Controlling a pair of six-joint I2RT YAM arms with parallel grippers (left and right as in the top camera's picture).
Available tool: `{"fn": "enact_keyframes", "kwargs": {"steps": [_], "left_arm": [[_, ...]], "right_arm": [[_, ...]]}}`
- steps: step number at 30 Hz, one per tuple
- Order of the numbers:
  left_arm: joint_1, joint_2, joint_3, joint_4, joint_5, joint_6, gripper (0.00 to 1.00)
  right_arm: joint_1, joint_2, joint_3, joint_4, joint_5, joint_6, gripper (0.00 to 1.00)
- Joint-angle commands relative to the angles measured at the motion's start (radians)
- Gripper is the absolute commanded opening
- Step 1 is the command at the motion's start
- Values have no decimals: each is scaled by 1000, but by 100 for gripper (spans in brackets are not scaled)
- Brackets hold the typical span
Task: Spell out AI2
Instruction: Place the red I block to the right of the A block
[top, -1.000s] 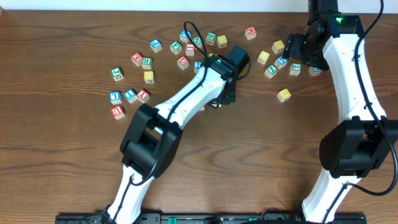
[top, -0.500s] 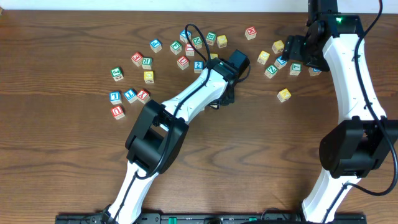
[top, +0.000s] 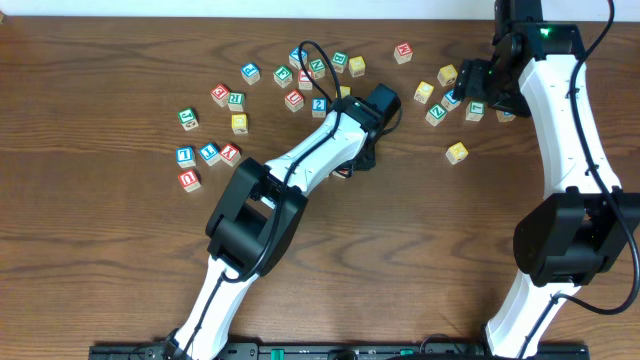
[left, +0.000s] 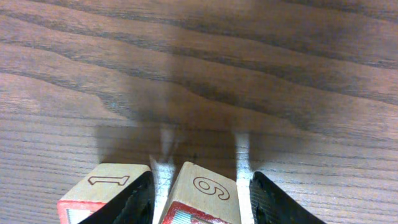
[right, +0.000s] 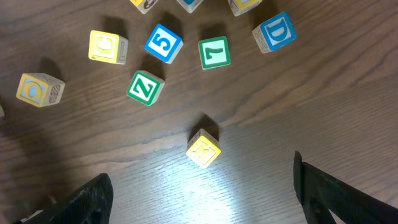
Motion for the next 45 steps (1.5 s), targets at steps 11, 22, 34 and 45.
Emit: {"fn": "enact_keyframes", "kwargs": {"steps": [11, 22, 34, 45], "left_arm": [[3, -32, 4, -4, -13, 34, 43], [4, -41, 4, -45, 2, 32, 44], [4, -41, 4, -52, 78, -36, 44], [22, -47, 36, -31, 62, 33, 44]], "right_arm": [[-2, -12, 14, -5, 11, -8, 89], [-2, -12, 14, -14, 11, -8, 92], [-2, -12, 13, -19, 12, -8, 92], [-2, -12, 13, -19, 12, -16, 94]]}}
